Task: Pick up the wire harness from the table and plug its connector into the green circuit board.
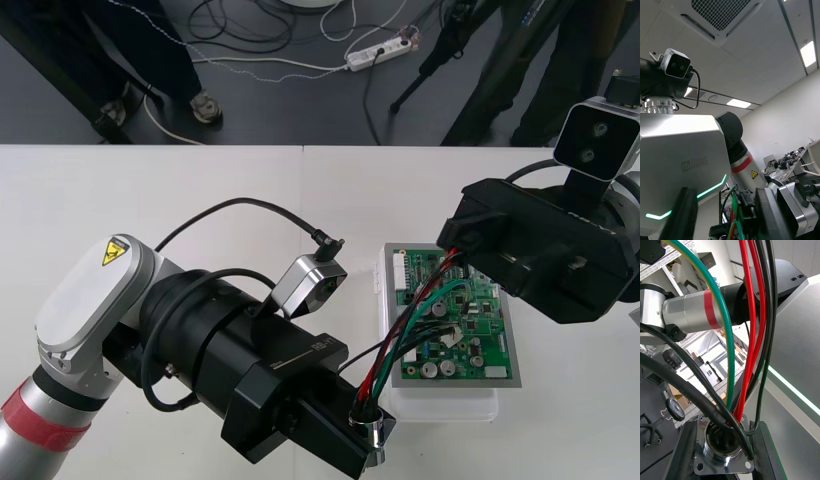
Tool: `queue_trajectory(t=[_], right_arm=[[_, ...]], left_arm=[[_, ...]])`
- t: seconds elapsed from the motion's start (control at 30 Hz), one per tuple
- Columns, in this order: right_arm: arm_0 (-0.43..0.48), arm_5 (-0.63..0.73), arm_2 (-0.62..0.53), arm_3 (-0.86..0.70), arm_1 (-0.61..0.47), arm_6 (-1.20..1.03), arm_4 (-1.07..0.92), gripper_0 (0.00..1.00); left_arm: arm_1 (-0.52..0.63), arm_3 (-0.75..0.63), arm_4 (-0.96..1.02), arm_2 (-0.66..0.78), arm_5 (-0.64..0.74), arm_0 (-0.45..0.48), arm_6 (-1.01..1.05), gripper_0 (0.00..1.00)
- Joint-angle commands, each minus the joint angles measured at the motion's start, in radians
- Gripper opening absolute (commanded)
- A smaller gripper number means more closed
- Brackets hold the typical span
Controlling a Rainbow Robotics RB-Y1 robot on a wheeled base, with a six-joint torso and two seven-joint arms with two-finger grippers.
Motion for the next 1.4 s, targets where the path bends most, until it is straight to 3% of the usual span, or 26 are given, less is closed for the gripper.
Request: queue_trajectory(t=[0.03,0.77,0.8,0.83,0.87,0.9,1.4], right_arm=[[-0.034,0.001,0.012,-0.019,0.013,-0.042,-0.01,0.0],[-0.034,0.001,0.012,-0.019,0.013,-0.042,-0.01,0.0],[-0.034,0.001,0.012,-0.019,0.013,-0.042,-0.01,0.0],[-0.034,0.001,0.012,-0.019,0.013,-0.042,-0.01,0.0],[-0.034,0.001,0.012,-0.019,0.013,-0.042,-0.01,0.0],[-0.034,0.001,0.012,-0.019,0.013,-0.042,-0.01,0.0],[-0.034,0.001,0.012,-0.019,0.013,-0.042,-0.01,0.0]], left_arm=[[-0.029,-0.034,0.021,-0.019,-0.033,-0.033,0.067,0.0],[-0.029,-0.034,0.022,-0.019,-0.033,-0.033,0.067,0.01],[-0.029,-0.034,0.022,-0.019,-0.033,-0.032,0.067,0.31],[-0.029,-0.034,0.022,-0.019,-0.033,-0.032,0.067,0.53],[-0.029,-0.034,0.022,-0.019,-0.033,-0.032,0.067,0.95],[-0.029,-0.034,0.022,-0.019,-0.033,-0.032,0.069,1.0],[-0.029,-0.032,0.022,-0.019,-0.033,-0.032,0.07,1.0]])
